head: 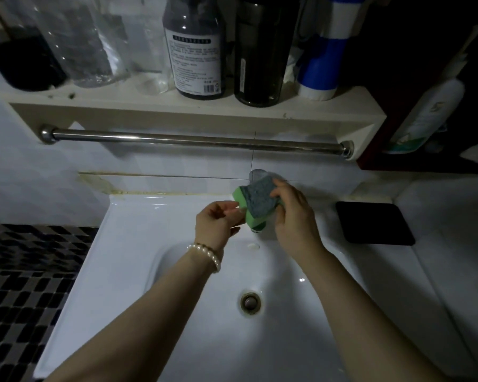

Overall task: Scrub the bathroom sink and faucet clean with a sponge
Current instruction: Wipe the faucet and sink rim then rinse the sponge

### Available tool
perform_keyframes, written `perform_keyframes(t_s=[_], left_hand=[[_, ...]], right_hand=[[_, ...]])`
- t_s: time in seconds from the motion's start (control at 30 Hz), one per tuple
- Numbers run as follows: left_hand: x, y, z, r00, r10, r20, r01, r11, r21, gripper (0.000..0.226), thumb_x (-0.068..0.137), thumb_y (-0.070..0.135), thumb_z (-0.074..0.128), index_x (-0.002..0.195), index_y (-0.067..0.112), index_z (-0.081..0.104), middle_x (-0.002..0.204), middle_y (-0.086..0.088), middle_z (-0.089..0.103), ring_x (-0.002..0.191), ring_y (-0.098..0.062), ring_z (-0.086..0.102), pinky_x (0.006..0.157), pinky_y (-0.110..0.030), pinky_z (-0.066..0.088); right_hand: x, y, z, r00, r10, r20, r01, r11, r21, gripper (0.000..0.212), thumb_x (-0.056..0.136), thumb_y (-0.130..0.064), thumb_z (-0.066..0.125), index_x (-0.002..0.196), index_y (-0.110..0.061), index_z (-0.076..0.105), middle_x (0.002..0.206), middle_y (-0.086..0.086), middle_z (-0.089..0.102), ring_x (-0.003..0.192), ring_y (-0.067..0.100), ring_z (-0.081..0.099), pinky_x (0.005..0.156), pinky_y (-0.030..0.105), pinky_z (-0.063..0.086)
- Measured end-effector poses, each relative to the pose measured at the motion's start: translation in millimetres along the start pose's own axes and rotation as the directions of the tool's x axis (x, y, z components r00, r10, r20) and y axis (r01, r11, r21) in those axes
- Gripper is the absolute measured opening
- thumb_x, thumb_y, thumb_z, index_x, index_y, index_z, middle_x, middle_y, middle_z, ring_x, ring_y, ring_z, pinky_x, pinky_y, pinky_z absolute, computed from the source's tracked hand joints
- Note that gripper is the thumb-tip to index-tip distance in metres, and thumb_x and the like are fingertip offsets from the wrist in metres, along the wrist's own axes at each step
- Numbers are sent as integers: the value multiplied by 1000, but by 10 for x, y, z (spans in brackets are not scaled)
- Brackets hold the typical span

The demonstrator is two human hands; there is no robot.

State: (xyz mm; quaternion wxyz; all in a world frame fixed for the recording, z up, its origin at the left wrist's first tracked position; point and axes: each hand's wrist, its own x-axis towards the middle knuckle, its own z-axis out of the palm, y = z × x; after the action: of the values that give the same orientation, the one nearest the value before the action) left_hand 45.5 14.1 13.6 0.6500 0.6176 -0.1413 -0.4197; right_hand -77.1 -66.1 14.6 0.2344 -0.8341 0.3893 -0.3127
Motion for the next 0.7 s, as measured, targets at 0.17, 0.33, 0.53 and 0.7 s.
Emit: perform_keyframes(t_s=[0.17,0.33,0.53,0.7], left_hand=[[-29,-113,-101,995,-97,10,97,995,2,14,81,-2,61,79,11,58,71,-5,66,65,-18,65,58,-27,47],[-279,-348,-301,964,-195,183,185,980,69,23,77,-13,54,71,9,57,63,-6,62,56,-17,59,49,-22,45],[-253,-507,-181,958,-223,182,198,970,144,20,79,-8,59,86,10,59,83,-7,66,76,-20,64,68,-32,51],[-213,-617,-170,998,1,66,-19,965,263,32,67,-12,73,80,10,54,87,-11,62,71,-20,63,56,-20,53]], right_hand=[[-184,25,10,998,-17,67,18,1000,-15,26,80,8,53,102,-5,58,125,9,57,116,25,46,88,17,32],[-713,119,-97,995,-98,2,97,994,48,26,66,13,66,83,-6,63,111,8,65,104,17,51,84,14,38],[-936,317,136,984,117,-132,-107,991,78,24,68,20,66,81,0,63,116,16,59,109,30,56,91,18,40],[-906,306,357,979,194,-61,-181,970,164,28,65,17,67,83,-3,59,116,12,52,109,13,49,88,-6,26]])
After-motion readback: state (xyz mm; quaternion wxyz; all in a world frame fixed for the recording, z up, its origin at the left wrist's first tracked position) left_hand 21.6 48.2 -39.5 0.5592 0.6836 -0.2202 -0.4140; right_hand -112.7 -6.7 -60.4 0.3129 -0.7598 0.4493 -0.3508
